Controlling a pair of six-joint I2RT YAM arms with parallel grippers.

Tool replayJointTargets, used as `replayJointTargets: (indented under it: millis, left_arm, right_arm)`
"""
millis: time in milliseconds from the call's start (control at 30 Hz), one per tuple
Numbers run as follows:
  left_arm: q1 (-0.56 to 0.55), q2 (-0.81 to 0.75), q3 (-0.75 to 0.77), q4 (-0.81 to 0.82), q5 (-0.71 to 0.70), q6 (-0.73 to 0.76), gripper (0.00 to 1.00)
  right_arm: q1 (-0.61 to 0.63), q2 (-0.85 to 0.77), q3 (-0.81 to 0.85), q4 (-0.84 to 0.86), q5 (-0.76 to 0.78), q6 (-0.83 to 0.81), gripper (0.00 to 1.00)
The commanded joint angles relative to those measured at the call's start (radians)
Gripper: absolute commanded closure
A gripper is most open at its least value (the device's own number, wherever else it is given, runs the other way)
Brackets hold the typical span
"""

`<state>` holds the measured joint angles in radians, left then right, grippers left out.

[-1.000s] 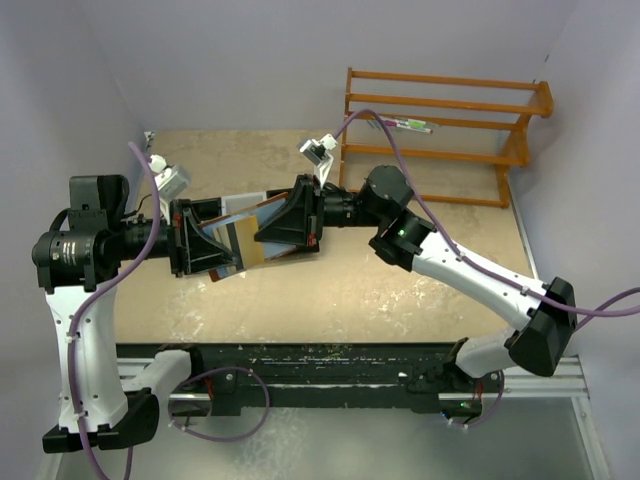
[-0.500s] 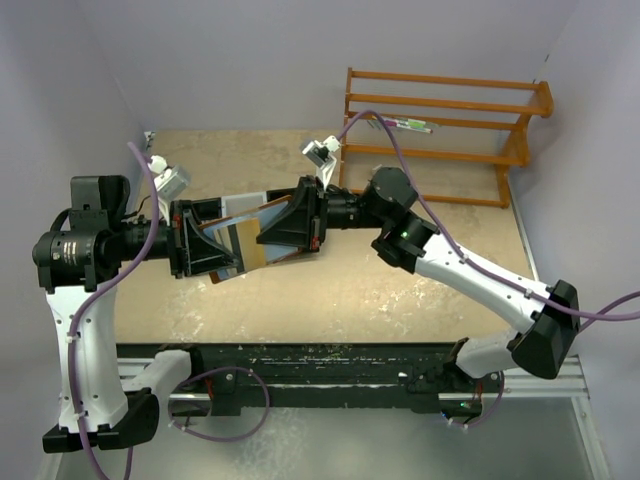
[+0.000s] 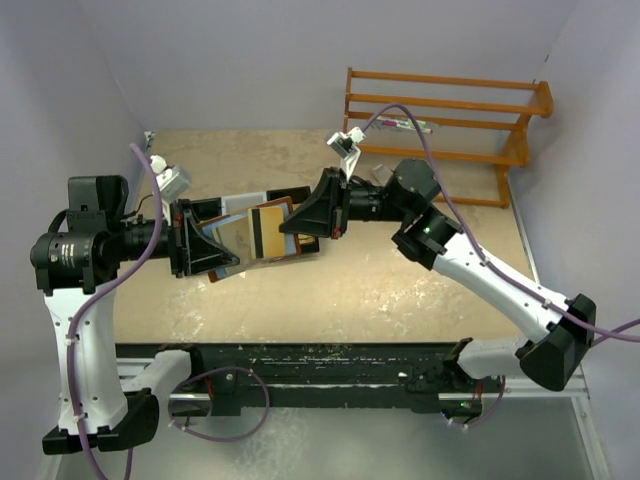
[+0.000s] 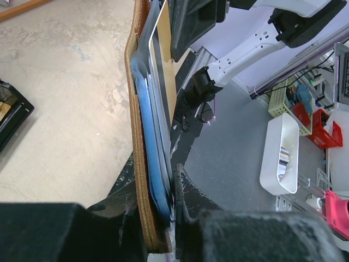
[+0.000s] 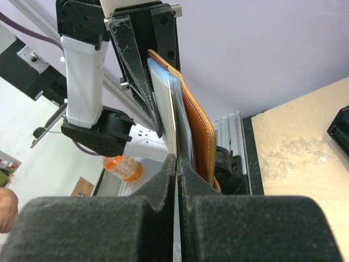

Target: Take the credit cards out of the card holder

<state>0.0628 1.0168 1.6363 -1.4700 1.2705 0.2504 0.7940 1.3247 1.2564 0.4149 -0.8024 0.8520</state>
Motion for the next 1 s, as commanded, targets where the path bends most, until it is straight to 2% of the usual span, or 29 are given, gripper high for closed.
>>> replayJointTargets:
  millis: [0,167,267,367,500,600,800,967]
  left_arm:
    - [-0.001,-0.009,0.038,0.032,0.004,0.014,0.79]
    - [-0.001,-0.007,0.052,0.055,-0.167,0.015,0.84]
    - [-0.001,-0.008,0.044,0.111,-0.381,0.000,0.87]
    - [-0.001,-0.005,0.022,0.171,-0.656,0.007,0.86]
    - [-0.001,-0.010,-0.015,0.202,-0.873,0.063,0.87]
    - [-0.001,-0.018,-0.028,0.195,-0.889,0.085,0.87]
    - [-0.001,-0.066,-0.036,0.152,-0.765,0.113,0.87]
    - [-0.001,-0.073,-0.012,0.099,-0.688,0.127,0.86]
  right_arm:
    - [-0.024,-0.046,-0.003,-0.016,-0.021,-0.032,1.00]
    - [-0.097,-0.081,0.028,-0.187,0.001,-0.114,1.00]
    - [-0.142,-0.101,0.054,-0.328,0.048,-0.181,1.00]
    - [-0.168,-0.114,0.068,-0.437,0.130,-0.239,1.00]
    - [-0.170,-0.069,0.105,-0.591,0.263,-0.333,1.00]
    - [-0.170,0.015,0.139,-0.665,0.396,-0.387,1.00]
    - [-0.160,0.267,0.291,-0.740,0.610,-0.437,1.00]
    - [-0.082,0.505,0.500,-0.906,0.942,-0.455,1.00]
